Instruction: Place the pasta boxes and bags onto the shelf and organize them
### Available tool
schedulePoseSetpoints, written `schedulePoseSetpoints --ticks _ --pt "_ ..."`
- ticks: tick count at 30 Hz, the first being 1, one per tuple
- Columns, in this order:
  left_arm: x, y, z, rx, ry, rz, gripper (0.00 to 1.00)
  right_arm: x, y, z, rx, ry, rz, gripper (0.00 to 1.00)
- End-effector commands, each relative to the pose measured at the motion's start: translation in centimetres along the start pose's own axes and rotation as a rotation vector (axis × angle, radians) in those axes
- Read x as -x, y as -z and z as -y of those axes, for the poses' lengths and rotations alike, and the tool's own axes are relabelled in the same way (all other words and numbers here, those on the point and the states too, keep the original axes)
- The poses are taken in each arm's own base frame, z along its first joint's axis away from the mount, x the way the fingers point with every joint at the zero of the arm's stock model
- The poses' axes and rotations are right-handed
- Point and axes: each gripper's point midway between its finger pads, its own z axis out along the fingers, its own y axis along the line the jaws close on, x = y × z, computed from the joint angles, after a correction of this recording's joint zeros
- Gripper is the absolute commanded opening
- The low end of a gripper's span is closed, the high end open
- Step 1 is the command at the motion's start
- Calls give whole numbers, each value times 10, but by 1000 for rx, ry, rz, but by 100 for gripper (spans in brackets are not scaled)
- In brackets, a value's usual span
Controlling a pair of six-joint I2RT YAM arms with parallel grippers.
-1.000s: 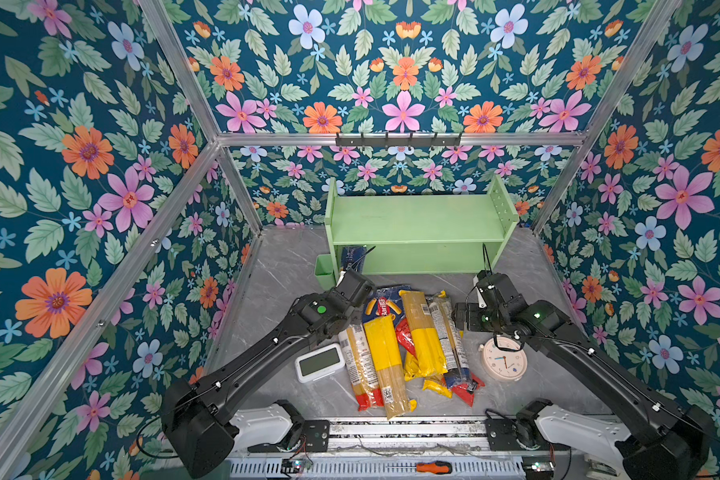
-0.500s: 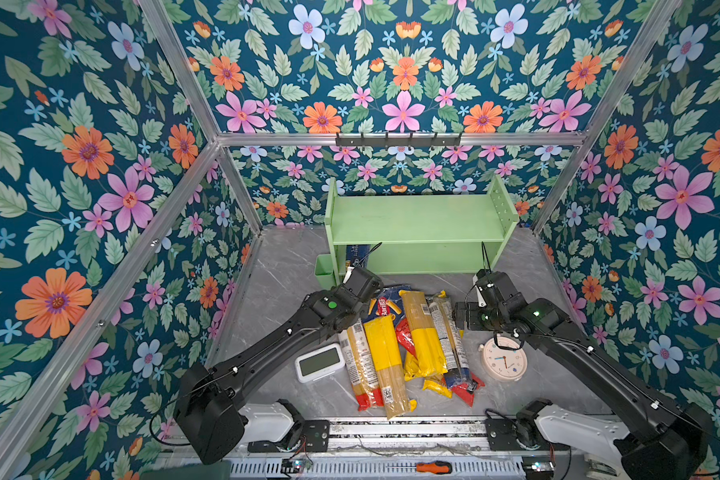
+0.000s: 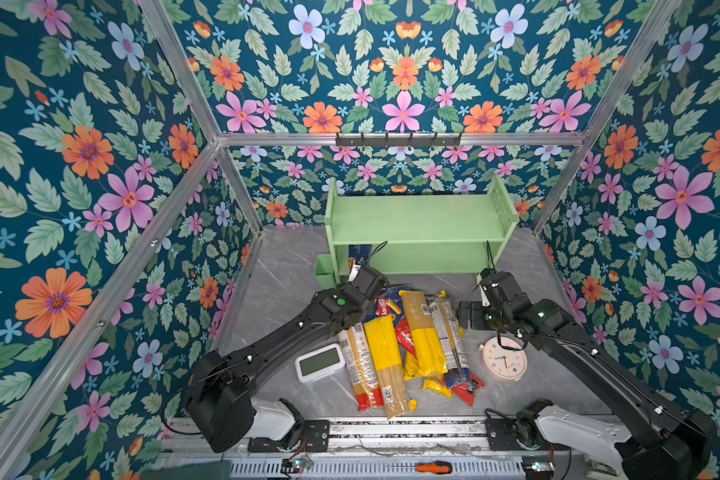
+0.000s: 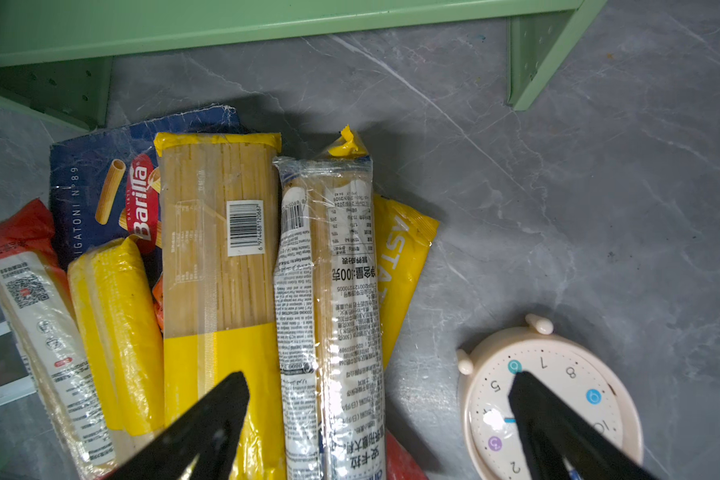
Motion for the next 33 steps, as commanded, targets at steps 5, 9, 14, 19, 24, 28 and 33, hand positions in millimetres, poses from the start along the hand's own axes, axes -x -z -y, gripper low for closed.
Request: schedulePoseSetpoints --ticks 5,9,14,19,24,28,33 --pt "38 -5 -4 67 69 156 0 -2 -1 5 -20 15 -9 99" --pt "43 -15 -2 75 75 169 0 -2 2 8 -28 19 -7 99" --pt "49 -29 -2 92 78 170 0 -2 6 14 -45 20 -5 99" --pt "59 -40 -2 103 82 175 0 0 12 21 -56 9 6 99" --pt "66 -50 -1 119 72 175 0 1 11 25 -55 -8 1 99" --pt "70 -60 -3 134 70 168 0 2 10 26 -60 -9 -7 99" --pt "76 -70 -8 150 67 162 0 3 9 28 -70 -14 -9 99"
